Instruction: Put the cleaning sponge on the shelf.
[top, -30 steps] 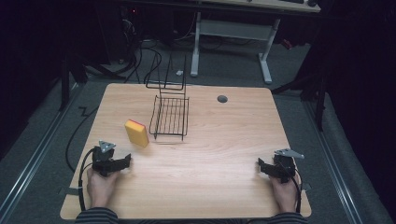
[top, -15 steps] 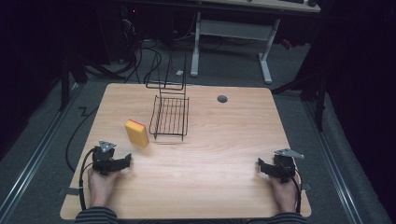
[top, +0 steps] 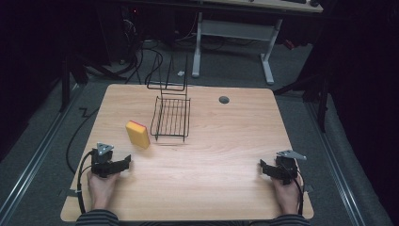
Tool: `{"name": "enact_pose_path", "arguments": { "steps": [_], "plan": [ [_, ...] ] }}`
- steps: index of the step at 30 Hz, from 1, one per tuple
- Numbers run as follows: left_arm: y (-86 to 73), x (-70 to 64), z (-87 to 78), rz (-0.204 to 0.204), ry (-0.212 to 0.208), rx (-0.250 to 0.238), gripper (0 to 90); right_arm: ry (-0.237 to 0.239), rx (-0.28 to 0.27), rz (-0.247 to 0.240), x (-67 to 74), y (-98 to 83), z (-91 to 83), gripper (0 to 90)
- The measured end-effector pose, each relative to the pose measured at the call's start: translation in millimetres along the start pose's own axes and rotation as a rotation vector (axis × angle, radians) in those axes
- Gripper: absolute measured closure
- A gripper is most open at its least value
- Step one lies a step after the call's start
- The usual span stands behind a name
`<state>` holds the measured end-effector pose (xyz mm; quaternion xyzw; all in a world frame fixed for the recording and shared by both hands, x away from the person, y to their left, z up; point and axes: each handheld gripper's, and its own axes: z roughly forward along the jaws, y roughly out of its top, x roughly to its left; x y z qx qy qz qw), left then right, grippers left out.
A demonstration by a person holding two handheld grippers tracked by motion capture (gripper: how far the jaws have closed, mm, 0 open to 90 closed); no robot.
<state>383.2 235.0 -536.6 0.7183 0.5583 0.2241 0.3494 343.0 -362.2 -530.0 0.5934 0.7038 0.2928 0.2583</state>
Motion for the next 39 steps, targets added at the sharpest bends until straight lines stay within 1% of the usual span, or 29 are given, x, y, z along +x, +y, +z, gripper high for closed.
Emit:
{"name": "enact_pose_path", "arguments": {
  "steps": [5, 6, 8, 9, 14, 19, 21, 22, 23, 28, 29, 30, 31, 33, 38, 39],
  "plan": [
    [-0.3, 0.3, -2.7, -0.008, 0.000, -0.008, 14.8, 0.001, -0.001, 0.000, 0.0, 0.0, 0.0, 25.7],
    [0.2, -0.1, -5.0, -0.009, 0.002, -0.020, 14.8, 0.001, 0.001, 0.001, 0.1, 0.0, -0.1, 25.7],
    [0.8, -0.2, -6.3, -0.010, 0.001, -0.026, 14.8, 0.003, 0.000, -0.003, 0.1, 0.0, 0.0, 25.7],
    [2.1, -0.3, -8.9, -0.013, -0.003, -0.037, 14.7, 0.003, -0.001, -0.003, 0.1, 0.0, 0.1, 25.7],
    [6.7, -0.6, -14.6, 0.000, -0.003, -0.050, 14.7, 0.002, 0.002, -0.003, 0.1, 0.1, -0.1, 25.8],
    [9.8, -0.3, -20.1, -0.003, -0.004, -0.069, 14.5, 0.002, 0.002, -0.002, 0.2, 0.0, -0.1, 25.7],
    [12.3, -0.9, -24.7, -0.003, -0.011, -0.086, 14.4, 0.002, 0.002, -0.002, 0.2, 0.1, -0.1, 25.8],
    [12.3, -0.9, -24.7, -0.003, -0.011, -0.086, 14.4, 0.002, 0.002, -0.002, 0.2, 0.1, -0.1, 25.8],
    [14.7, -2.3, -29.4, 0.004, -0.016, -0.104, 14.4, 0.002, 0.002, -0.002, 0.1, 0.1, -0.1, 25.8],
    [18.9, -4.7, -37.4, 0.019, -0.031, -0.129, 14.2, 0.001, 0.002, -0.003, 0.1, 0.1, -0.1, 25.9],
    [21.3, -6.6, -41.0, 0.027, -0.040, -0.138, 13.8, 0.001, 0.002, -0.002, 0.1, 0.1, 0.0, 25.9],
    [21.3, -6.6, -41.0, 0.027, -0.040, -0.138, 13.5, 0.001, 0.002, -0.002, 0.1, 0.1, 0.0, 25.9],
    [24.1, -8.8, -44.3, 0.038, -0.043, -0.147, 13.3, 0.001, 0.002, -0.002, 0.1, 0.1, -0.1, 25.9],
    [27.0, -10.5, -46.5, 0.041, -0.049, -0.159, 13.2, 0.001, 0.002, -0.001, 0.2, 0.1, -0.1, 25.9],
    [32.5, -14.0, -47.3, 0.047, -0.067, -0.166, 12.0, 0.001, 0.002, -0.002, 0.1, 0.1, 0.0, 25.9],
    [35.1, -16.3, -46.2, 0.053, -0.080, -0.162, 11.9, 0.001, 0.002, 0.000, 0.2, 0.1, -0.1, 25.9]
  ]
}}
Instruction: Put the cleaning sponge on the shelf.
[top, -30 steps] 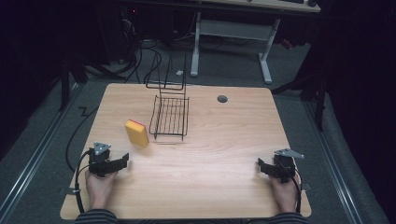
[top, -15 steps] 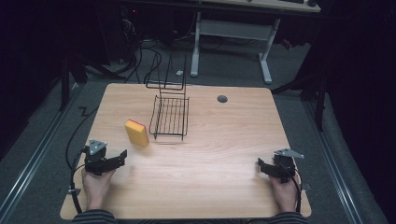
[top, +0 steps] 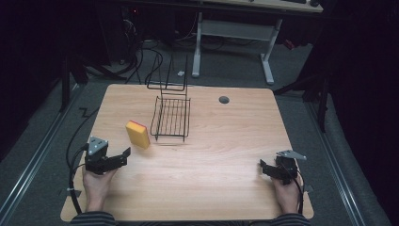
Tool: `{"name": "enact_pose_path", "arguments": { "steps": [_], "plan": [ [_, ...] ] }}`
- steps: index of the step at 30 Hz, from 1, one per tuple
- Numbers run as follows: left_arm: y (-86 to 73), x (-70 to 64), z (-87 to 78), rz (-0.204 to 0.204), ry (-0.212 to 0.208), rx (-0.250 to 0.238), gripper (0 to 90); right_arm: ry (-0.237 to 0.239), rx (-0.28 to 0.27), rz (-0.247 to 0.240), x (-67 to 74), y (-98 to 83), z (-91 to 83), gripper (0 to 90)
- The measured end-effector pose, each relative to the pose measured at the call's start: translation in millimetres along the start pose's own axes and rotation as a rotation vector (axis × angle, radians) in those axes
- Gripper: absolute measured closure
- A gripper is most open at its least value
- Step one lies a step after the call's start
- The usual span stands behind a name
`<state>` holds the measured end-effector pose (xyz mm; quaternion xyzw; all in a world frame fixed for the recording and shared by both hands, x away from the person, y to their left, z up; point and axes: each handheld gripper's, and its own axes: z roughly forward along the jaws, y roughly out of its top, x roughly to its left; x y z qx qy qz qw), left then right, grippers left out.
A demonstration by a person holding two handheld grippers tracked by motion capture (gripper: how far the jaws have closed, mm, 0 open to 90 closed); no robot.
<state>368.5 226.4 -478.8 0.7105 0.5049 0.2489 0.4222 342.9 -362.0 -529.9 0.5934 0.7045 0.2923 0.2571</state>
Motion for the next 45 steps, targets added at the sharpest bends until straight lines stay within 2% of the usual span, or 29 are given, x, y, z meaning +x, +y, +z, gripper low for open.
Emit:
{"name": "enact_pose_path", "arguments": {
  "steps": [13, 15, 23, 33, 43, 45],
  "plan": [
    [14.1, -11.0, 15.1, 0.037, -0.040, 0.007, 9.6, -0.001, 0.000, 0.000, 0.0, 0.0, 0.0, 26.0],
    [15.4, -10.9, 17.3, 0.024, -0.044, 0.002, 9.4, 0.000, -0.003, 0.001, 0.0, 0.0, 0.2, 26.0],
    [20.5, -9.7, 26.3, 0.019, -0.043, 0.013, 7.4, 0.000, -0.003, -0.001, -0.1, 0.0, 0.2, 26.0],
    [25.9, -5.5, 38.7, -0.005, -0.060, -0.015, 3.8, 0.000, -0.003, 0.001, 0.0, -0.1, 0.2, 26.0],
    [23.1, -4.4, 54.2, -0.019, -0.070, 0.008, 2.2, 0.000, -0.004, 0.000, 0.0, 0.0, 0.3, 26.0],
    [21.4, -3.8, 59.4, -0.010, -0.065, 0.012, 2.4, 0.000, -0.003, 0.001, 0.1, -0.1, 0.2, 26.0]
  ]
}}
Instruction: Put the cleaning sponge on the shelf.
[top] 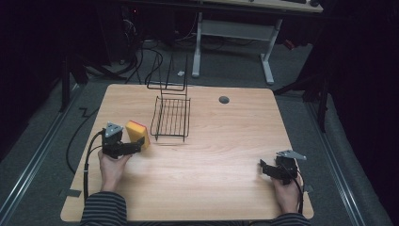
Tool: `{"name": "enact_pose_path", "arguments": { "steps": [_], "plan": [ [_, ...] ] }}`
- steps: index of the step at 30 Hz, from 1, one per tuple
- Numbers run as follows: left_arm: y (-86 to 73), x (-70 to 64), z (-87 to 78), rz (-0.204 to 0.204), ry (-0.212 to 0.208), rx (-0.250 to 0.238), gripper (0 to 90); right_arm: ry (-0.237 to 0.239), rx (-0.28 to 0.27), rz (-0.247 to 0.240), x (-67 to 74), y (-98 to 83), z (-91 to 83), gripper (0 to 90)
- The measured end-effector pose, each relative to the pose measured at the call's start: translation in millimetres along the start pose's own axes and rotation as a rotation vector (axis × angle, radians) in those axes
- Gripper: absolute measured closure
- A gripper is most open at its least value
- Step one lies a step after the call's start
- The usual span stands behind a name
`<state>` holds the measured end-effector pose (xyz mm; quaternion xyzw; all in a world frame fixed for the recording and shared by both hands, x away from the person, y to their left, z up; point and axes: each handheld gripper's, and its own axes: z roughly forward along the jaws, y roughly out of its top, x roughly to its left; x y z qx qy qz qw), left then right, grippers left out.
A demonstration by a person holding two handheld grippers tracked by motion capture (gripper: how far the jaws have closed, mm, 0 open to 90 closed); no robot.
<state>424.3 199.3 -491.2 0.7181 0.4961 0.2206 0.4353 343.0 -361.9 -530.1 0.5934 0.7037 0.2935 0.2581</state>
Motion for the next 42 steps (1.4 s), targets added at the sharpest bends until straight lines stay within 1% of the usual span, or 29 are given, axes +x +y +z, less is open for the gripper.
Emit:
{"name": "enact_pose_path", "arguments": {
  "steps": [4, 7, 14, 19, 23, 29, 32, 37, 42],
  "plan": [
    [-2.2, -0.7, 6.5, 0.016, 0.008, 0.001, 3.8, 0.000, 0.000, 0.000, 0.0, 0.0, 0.0, 26.0],
    [-3.0, -0.8, 9.3, 0.017, 0.007, 0.001, 4.5, 0.000, 0.000, 0.000, 0.0, 0.0, 0.0, 26.0],
    [-6.3, 0.7, 18.7, 0.012, 0.005, 0.026, 6.9, 0.000, 0.000, 0.000, 0.0, 0.0, 0.0, 26.0],
    [-9.0, 0.6, 25.0, 0.011, -0.010, 0.048, 9.8, 0.000, 0.000, 0.000, 0.0, 0.0, 0.0, 26.0],
    [-11.3, -0.6, 30.0, 0.011, -0.004, 0.058, 13.1, 0.000, 0.000, 0.000, 0.0, 0.0, 0.0, 26.0],
    [-13.6, -0.8, 33.9, 0.032, 0.011, 0.079, 17.3, 0.000, 0.000, -0.002, -0.1, 0.0, 0.0, 26.0],
    [-14.1, -1.9, 34.0, 0.042, 0.020, 0.082, 21.6, 0.000, 0.000, 0.000, 0.0, 0.0, 0.0, 26.0],
    [-14.2, -2.4, 34.3, 0.046, 0.013, 0.078, 23.6, 0.000, 0.000, 0.000, 0.0, 0.0, 0.0, 26.0],
    [-14.0, -2.9, 32.5, 0.060, 0.010, 0.085, 24.3, 0.000, 0.000, 0.000, 0.0, 0.0, 0.0, 26.0]
  ]
}}
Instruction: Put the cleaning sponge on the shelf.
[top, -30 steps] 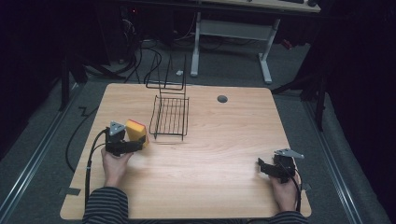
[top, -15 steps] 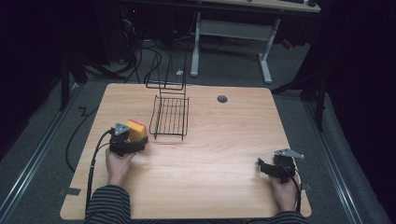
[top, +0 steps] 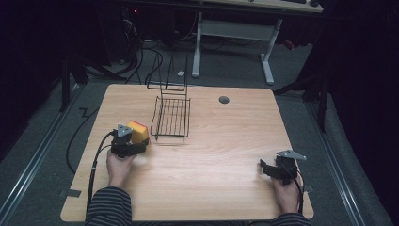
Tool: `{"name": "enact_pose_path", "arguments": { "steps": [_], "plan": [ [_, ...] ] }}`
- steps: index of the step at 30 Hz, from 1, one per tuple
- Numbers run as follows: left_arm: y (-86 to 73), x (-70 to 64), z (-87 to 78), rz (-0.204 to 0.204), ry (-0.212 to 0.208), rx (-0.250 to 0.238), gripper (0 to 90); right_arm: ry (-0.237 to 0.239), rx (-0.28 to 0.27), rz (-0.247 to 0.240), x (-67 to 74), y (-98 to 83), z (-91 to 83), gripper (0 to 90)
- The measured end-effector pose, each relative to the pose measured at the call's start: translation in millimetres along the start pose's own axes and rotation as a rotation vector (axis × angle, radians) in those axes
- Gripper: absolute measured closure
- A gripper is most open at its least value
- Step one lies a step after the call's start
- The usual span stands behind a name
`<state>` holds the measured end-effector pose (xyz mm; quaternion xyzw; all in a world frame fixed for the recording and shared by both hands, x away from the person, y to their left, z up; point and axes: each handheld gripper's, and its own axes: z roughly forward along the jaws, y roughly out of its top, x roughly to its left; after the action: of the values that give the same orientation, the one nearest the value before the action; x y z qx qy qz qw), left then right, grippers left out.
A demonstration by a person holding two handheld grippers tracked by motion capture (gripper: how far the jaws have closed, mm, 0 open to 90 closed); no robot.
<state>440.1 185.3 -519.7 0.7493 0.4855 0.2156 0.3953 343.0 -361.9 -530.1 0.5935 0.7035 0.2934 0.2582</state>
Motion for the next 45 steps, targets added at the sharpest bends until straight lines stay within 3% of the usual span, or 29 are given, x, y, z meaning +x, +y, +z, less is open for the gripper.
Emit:
{"name": "enact_pose_path", "arguments": {
  "steps": [6, 17, 21, 27, 33, 41, 45],
  "plan": [
    [1.6, -3.0, -5.8, 0.015, -0.009, -0.004, 24.6, 0.000, 0.000, 0.000, 0.0, 0.0, 0.0, 26.0],
    [9.0, -9.5, -34.6, 0.012, -0.064, -0.058, 24.8, -0.002, 0.000, 0.002, 0.1, 0.1, 0.1, 26.0],
    [11.3, -14.5, -43.0, 0.003, -0.104, -0.070, 24.9, -0.003, 0.001, 0.004, 0.2, 0.2, 0.1, 26.0],
    [17.6, -22.0, -48.2, 0.027, -0.122, -0.065, 24.9, -0.003, 0.001, 0.004, 0.2, 0.1, 0.1, 26.0],
    [24.8, -27.3, -50.2, 0.016, -0.193, -0.091, 24.8, -0.002, 0.000, 0.003, 0.2, 0.2, 0.1, 26.0],
    [29.6, -34.3, -42.1, 0.040, -0.206, -0.051, 24.7, -0.004, 0.000, 0.002, 0.1, 0.2, 0.2, 26.0],
    [34.5, -37.5, -40.7, 0.042, -0.208, -0.061, 24.7, -0.004, 0.000, 0.002, 0.1, 0.2, 0.1, 26.0]
  ]
}}
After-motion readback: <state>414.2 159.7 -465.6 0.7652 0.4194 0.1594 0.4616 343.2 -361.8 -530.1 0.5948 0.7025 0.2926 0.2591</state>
